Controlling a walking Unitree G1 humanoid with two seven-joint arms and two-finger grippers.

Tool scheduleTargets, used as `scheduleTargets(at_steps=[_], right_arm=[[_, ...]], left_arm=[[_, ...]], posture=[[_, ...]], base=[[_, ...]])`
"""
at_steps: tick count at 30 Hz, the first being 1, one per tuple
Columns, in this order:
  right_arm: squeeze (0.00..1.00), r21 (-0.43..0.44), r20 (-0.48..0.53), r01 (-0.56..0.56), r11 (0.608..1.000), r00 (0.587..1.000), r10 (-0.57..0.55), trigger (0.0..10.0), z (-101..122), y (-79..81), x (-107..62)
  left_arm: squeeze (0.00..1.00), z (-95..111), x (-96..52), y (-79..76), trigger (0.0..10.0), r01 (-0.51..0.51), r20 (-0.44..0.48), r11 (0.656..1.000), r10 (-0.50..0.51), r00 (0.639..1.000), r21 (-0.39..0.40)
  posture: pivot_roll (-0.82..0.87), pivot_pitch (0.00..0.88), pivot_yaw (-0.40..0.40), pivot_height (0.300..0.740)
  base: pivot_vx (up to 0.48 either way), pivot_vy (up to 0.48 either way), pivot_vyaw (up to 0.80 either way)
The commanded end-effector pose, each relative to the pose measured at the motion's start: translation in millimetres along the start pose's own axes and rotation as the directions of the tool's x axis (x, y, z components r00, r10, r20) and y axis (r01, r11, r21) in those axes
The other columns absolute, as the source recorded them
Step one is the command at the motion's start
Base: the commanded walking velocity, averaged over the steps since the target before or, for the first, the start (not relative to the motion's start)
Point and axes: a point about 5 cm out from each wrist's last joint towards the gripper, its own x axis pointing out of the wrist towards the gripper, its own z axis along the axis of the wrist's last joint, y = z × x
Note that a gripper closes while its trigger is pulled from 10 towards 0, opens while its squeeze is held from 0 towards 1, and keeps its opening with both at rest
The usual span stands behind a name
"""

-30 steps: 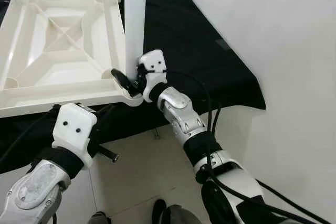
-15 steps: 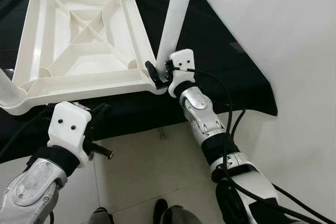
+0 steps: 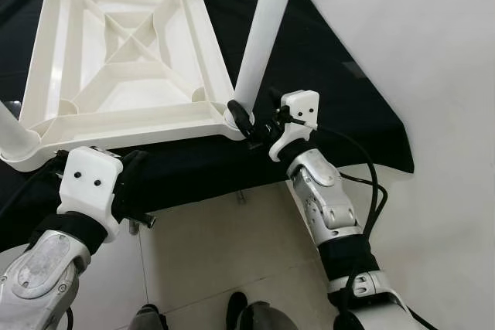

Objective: Building children table

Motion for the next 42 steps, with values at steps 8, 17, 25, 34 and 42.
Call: scheduleTargets(at_steps=[8, 17, 25, 34, 42], right_arm=[[0.00, -0.038, -0.137, -0.083, 0.996, 0.988, 0.077, 10.0, -19.1, -9.5, -37.2], [0.00, -0.082, -0.245, 0.100, 0.992, 0.962, -0.118, 10.0, -44.5, -33.9, -57.8], [0.00, -0.044, -0.247, 0.126, 0.991, 0.960, -0.133, 10.0, -44.9, -34.9, -60.8], [0.00, -0.049, -0.216, 0.093, 0.994, 0.971, -0.102, 10.0, -40.8, -28.0, -50.0], [0.00, -0.043, -0.217, 0.073, 0.996, 0.973, -0.081, 10.0, -40.9, -23.4, -46.6]], left_arm=[[0.00, -9.1, -2.8, 7.4, 10.0, -0.038, -0.033, 0.999, 0.038, 0.999, -0.006], [0.00, -43.9, -2.8, -12.0, 10.0, -0.002, -0.159, 0.997, -0.011, 0.987, -0.083], [0.00, -48.8, 1.9, -20.7, 10.0, 0.022, -0.164, 0.990, -0.045, 0.985, -0.140], [0.00, -48.6, 3.2, -20.3, 10.0, 0.032, -0.140, 0.992, -0.049, 0.989, -0.121], [0.00, -51.4, 4.1, -26.6, 10.0, 0.059, -0.143, 0.990, -0.078, 0.987, -0.130]], posture=[[0.17, 0.270, -0.146, 0.740], [0.15, 0.253, -0.128, 0.740], [0.14, 0.243, -0.102, 0.740], [0.15, 0.240, -0.096, 0.740], [0.17, 0.235, -0.088, 0.740]], base=[[0.000, 0.000, 0.00], [0.000, 0.000, 0.00], [0.000, 0.240, 0.00], [0.000, 0.269, 0.00], [0.000, 0.000, 0.00]])
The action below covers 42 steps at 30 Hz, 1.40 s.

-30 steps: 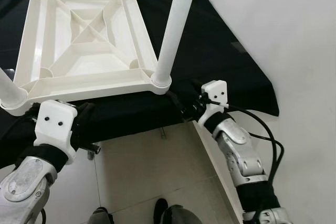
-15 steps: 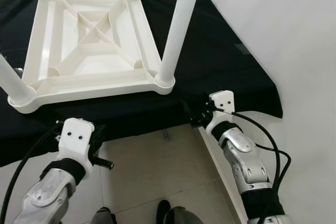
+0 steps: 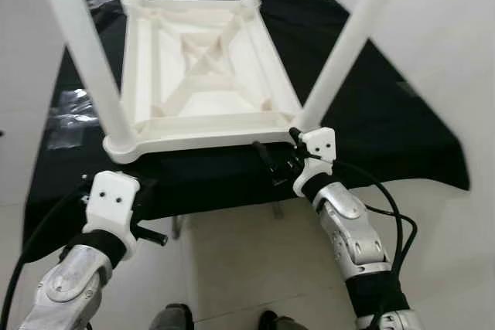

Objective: Building children table

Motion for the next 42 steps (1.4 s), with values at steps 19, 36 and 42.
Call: scheduleTargets(at_steps=[19, 36, 42], right_arm=[[0.00, -0.136, -0.209, -0.555, 0.821, 0.826, 0.523, 10.0, 4.1, 37.5, 32.6], [0.00, -0.022, -0.085, -0.827, 0.562, 0.562, 0.823, 10.0, 33.5, 55.5, 45.2], [0.00, -0.045, -0.330, -0.778, 0.626, 0.603, 0.726, 10.0, 6.5, 54.3, 52.9]], left_arm=[[0.00, -11.5, 4.4, -24.0, 10.0, 0.111, -0.015, 0.993, -0.111, 0.994, -0.031], [0.00, -9.2, 2.5, -24.7, 10.0, 0.108, -0.003, 0.994, -0.108, 0.994, -0.028], [0.00, -8.4, 2.8, -25.3, 10.0, 0.108, 0.000, 0.994, -0.108, 0.994, -0.027]], posture=[[0.18, 0.234, -0.091, 0.740], [0.20, 0.247, -0.103, 0.740], [0.20, 0.242, -0.106, 0.740]], base=[[0.000, 0.000, 0.00], [0.000, 0.000, 0.00], [0.000, 0.000, 0.00]])
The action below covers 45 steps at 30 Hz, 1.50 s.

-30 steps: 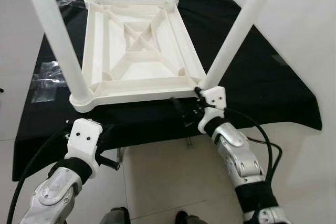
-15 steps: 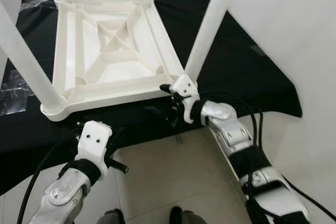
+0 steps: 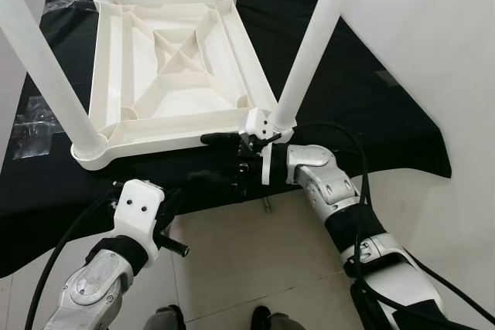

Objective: Building children table

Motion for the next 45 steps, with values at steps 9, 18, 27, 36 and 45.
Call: scheduleTargets(at_steps=[9, 18, 27, 36, 45], right_arm=[[0.00, 0.077, -0.183, 0.242, 0.967, 0.957, -0.225, 10.0, -20.0, -18.6, 1.1], [0.00, 0.157, -0.077, 0.440, 0.884, 0.898, -0.433, 10.0, -2.9, -41.5, -8.3], [0.00, 0.182, 0.082, 0.192, 0.964, 0.974, -0.210, 10.0, 9.6, -21.2, 6.8], [0.00, 0.175, 0.118, 0.154, 0.972, 0.977, -0.176, 10.0, 4.2, -12.1, 8.8], [0.00, 0.227, 0.277, 0.268, 0.936, 0.904, -0.326, 10.0, 18.2, -19.5, -17.4]], left_arm=[[0.00, 0.7, -2.9, -4.4, 10.0, 0.003, 0.000, 1.000, -0.003, 1.000, 0.007], [0.00, 2.4, -3.8, -4.9, 10.0, 0.001, 0.001, 1.000, -0.001, 1.000, 0.011], [0.00, 2.8, -2.0, -2.4, 10.0, -0.001, 0.003, 1.000, 0.001, 1.000, 0.016], [0.00, 2.9, -0.7, -1.2, 10.0, 0.000, 0.006, 1.000, 0.000, 1.000, 0.018], [0.00, 20.4, 0.2, 4.8, 10.0, -0.001, 0.058, 0.999, -0.002, 0.998, 0.045]], posture=[[0.21, 0.240, -0.106, 0.740], [0.21, 0.242, -0.105, 0.740], [0.20, 0.243, -0.106, 0.740], [0.19, 0.243, -0.109, 0.740], [0.19, 0.247, -0.116, 0.740]], base=[[0.000, 0.000, 0.00], [0.000, 0.000, 0.00], [0.000, 0.000, 0.00], [0.000, 0.000, 0.00], [0.000, 0.000, 0.00]])
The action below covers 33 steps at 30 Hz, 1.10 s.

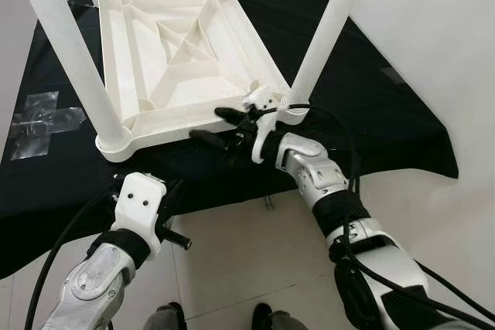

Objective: Building children table

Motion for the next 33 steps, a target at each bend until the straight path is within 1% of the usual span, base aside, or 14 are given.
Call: scheduleTargets(at_steps=[1, 5, 10, 11, 13, 15, 16, 20, 22, 24, 28, 30, 31, 33], right_arm=[[0.00, 0.015, 0.028, -0.015, 1.000, 1.000, 0.014, 10.0, 2.4, 1.0, -6.9], [0.00, -0.033, 0.052, -0.063, 0.997, 0.997, 0.064, 10.0, 2.2, 14.8, -21.8], [0.00, -0.033, 0.056, -0.026, 0.999, 0.998, 0.028, 10.0, -6.0, 22.3, -29.4], [0.00, -0.023, 0.053, 0.053, 0.998, 0.997, -0.052, 10.0, -13.3, 23.5, -37.0], [0.00, -0.022, 0.049, 0.083, 0.996, 0.995, -0.081, 10.0, -15.4, 23.5, -39.8], [0.00, -0.023, 0.040, 0.197, 0.980, 0.980, -0.196, 10.0, -22.3, 18.8, -48.0], [0.00, -0.023, 0.040, 0.197, 0.980, 0.980, -0.196, 10.0, -22.3, 18.8, -48.0], [0.00, -0.048, -0.004, 0.368, 0.928, 0.929, -0.369, 10.0, -37.0, 14.9, -68.9], [0.00, -0.054, -0.014, 0.388, 0.920, 0.921, -0.389, 10.0, -39.4, 15.0, -72.9], [0.00, -0.066, -0.021, 0.427, 0.902, 0.903, -0.429, 10.0, -42.6, 15.2, -80.8], [0.00, -0.068, -0.023, 0.440, 0.895, 0.896, -0.443, 10.0, -44.2, 14.9, -82.6], [0.00, -0.066, -0.025, 0.460, 0.885, 0.886, -0.463, 10.0, -47.1, 15.8, -83.7], [0.00, -0.069, -0.029, 0.490, 0.869, 0.870, -0.493, 10.0, -52.3, 18.8, -84.0], [0.00, -0.070, -0.030, 0.498, 0.864, 0.865, -0.501, 10.0, -53.9, 20.3, -83.7]], left_arm=[[0.00, 3.9, -2.4, 1.7, 10.0, 0.006, 0.004, 1.000, -0.006, 1.000, 0.006], [0.00, 8.7, 2.4, 11.3, 10.0, -0.017, 0.044, 0.999, 0.018, 0.999, -0.029], [0.00, 6.0, 8.5, 19.8, 10.0, -0.039, 0.046, 0.999, 0.040, 0.998, -0.019], [0.00, 8.3, 15.8, 28.7, 10.0, -0.097, 0.065, 0.995, 0.095, 0.993, 0.018], [0.00, 9.7, 18.0, 31.4, 10.0, -0.117, 0.073, 0.993, 0.115, 0.991, 0.023], [0.00, 13.4, 23.6, 36.8, 10.0, -0.154, 0.097, 0.987, 0.150, 0.984, 0.036], [0.00, 13.4, 23.6, 36.8, 10.0, -0.154, 0.097, 0.987, 0.150, 0.984, 0.036], [0.00, 16.5, 33.2, 41.4, 10.0, -0.196, 0.131, 0.980, 0.192, 0.973, 0.021], [0.00, 15.5, 34.8, 40.2, 10.0, -0.200, 0.130, 0.980, 0.196, 0.972, 0.020], [0.00, 5.2, 36.3, 29.3, 10.0, -0.172, 0.102, 0.985, 0.173, 0.980, -0.015], [0.00, -1.3, 35.7, 24.4, 10.0, -0.162, 0.084, 0.986, 0.164, 0.983, -0.037], [0.00, -7.6, 35.3, 18.5, 10.0, -0.149, 0.072, 0.988, 0.152, 0.986, -0.049], [0.00, -16.1, 35.0, 8.7, 10.0, -0.123, 0.059, 0.991, 0.126, 0.990, -0.055], [0.00, -18.3, 34.9, 6.4, 10.0, -0.117, 0.057, 0.992, 0.120, 0.991, -0.053]], posture=[[0.19, 0.247, -0.116, 0.740], [0.17, 0.240, -0.117, 0.740], [0.16, 0.236, -0.113, 0.740], [0.15, 0.233, -0.108, 0.740], [0.15, 0.233, -0.108, 0.740], [0.14, 0.230, -0.104, 0.740], [0.14, 0.230, -0.104, 0.740], [0.12, 0.225, -0.097, 0.740], [0.12, 0.225, -0.097, 0.740], [0.11, 0.218, -0.101, 0.740], [0.10, 0.211, -0.100, 0.740], [0.10, 0.204, -0.099, 0.740], [0.10, 0.195, -0.094, 0.740], [0.10, 0.195, -0.094, 0.740]], base=[[0.000, 0.000, 0.00], [0.000, 0.000, 0.00], [0.000, 0.000, 0.00], [0.000, 0.000, 0.00], [0.000, 0.000, 0.00], [0.000, 0.000, 0.00], [0.000, 0.000, 0.00], [0.000, 0.000, 0.00], [0.000, 0.000, 0.00], [0.000, 0.000, 0.00], [0.000, 0.000, 0.00], [0.000, 0.000, 0.00], [0.000, 0.000, 0.00], [0.000, 0.000, 0.00]])
